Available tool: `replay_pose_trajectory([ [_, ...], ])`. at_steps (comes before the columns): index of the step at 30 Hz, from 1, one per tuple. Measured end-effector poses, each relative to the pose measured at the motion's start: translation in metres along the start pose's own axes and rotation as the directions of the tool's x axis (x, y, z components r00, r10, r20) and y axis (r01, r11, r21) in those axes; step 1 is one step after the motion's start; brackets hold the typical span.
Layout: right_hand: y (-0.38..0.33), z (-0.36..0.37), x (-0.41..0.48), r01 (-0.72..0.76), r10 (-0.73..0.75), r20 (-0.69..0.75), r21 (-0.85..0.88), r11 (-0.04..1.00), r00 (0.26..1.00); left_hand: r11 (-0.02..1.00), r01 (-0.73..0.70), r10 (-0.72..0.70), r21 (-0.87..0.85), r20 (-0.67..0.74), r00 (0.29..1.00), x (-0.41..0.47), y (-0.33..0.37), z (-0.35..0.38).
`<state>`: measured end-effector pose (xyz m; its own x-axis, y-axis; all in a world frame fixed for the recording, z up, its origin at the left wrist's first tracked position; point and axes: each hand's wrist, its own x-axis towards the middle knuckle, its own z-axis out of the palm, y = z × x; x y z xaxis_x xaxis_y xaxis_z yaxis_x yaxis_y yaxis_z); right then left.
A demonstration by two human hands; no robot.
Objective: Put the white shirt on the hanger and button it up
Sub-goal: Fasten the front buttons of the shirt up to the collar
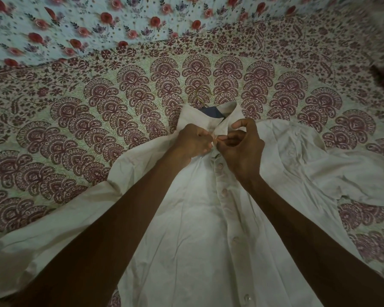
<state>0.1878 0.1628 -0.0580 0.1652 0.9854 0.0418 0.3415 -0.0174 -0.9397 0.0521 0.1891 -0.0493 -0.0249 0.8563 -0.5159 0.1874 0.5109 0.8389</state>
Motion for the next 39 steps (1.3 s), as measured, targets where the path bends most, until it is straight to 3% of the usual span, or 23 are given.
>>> replay_pose_trajectory([
  [3,-0.006,-0.004,0.007,-0.216,0.215,0.030,0.074,0.974,0.976,0.998,-0.024,0.029,-0.050,0.105,0.994,0.000,0.001,-0.008],
  [6,-0.015,-0.012,0.015,-0.511,0.474,0.197,0.240,0.825,0.858,0.995,-0.067,0.082,-0.075,0.207,0.975,-0.001,-0.001,-0.015],
  [8,-0.018,-0.018,0.022,-0.666,0.537,0.410,0.307,0.680,0.737,0.994,-0.070,0.090,-0.089,0.240,0.967,-0.003,-0.004,-0.016],
  [11,-0.023,-0.023,0.037,-0.831,0.615,0.587,0.201,0.519,0.526,0.990,-0.090,0.118,-0.112,0.280,0.953,-0.005,-0.008,-0.018],
  [15,-0.032,-0.027,0.053,-0.884,0.642,0.649,0.106,0.455,0.409,0.977,-0.124,0.170,-0.173,0.284,0.943,-0.006,-0.007,-0.017],
  [17,-0.036,-0.028,0.053,-0.882,0.633,0.658,0.104,0.460,0.408,0.978,-0.082,0.133,-0.191,0.273,0.953,-0.007,-0.005,-0.015],
  [23,-0.033,-0.013,0.036,-0.620,0.579,0.359,-0.001,0.785,0.732,0.984,0.136,-0.102,-0.112,0.269,0.958,-0.004,0.011,-0.014],
  [26,-0.030,-0.013,0.027,-0.471,0.458,0.265,-0.015,0.882,0.849,0.948,0.297,-0.251,-0.118,0.301,0.920,-0.001,0.018,-0.016],
  [28,-0.031,-0.015,0.022,-0.407,0.402,0.251,-0.035,0.913,0.880,0.953,0.283,-0.237,-0.109,0.314,0.919,0.001,0.018,-0.018],
  [30,-0.027,-0.020,0.024,-0.537,0.478,0.301,0.156,0.829,0.825,0.993,0.102,-0.082,-0.063,0.271,0.959,0.000,0.014,-0.016],
  [32,-0.027,-0.023,0.032,-0.718,0.566,0.450,0.335,0.610,0.691,0.995,-0.103,0.103,-0.010,0.200,0.974,-0.003,0.010,-0.012],
  [34,-0.028,-0.024,0.039,-0.840,0.626,0.561,0.335,0.428,0.542,0.978,-0.204,0.197,0.035,0.139,0.971,-0.002,0.004,-0.011],
  [36,-0.024,-0.026,0.042,-0.883,0.645,0.605,0.349,0.312,0.467,0.976,-0.210,0.198,0.057,0.163,0.966,0.001,0.003,-0.013],
  [39,-0.024,-0.028,0.043,-0.878,0.633,0.609,0.327,0.349,0.478,0.996,-0.045,0.066,-0.074,0.319,0.945,0.000,0.010,-0.016],
])
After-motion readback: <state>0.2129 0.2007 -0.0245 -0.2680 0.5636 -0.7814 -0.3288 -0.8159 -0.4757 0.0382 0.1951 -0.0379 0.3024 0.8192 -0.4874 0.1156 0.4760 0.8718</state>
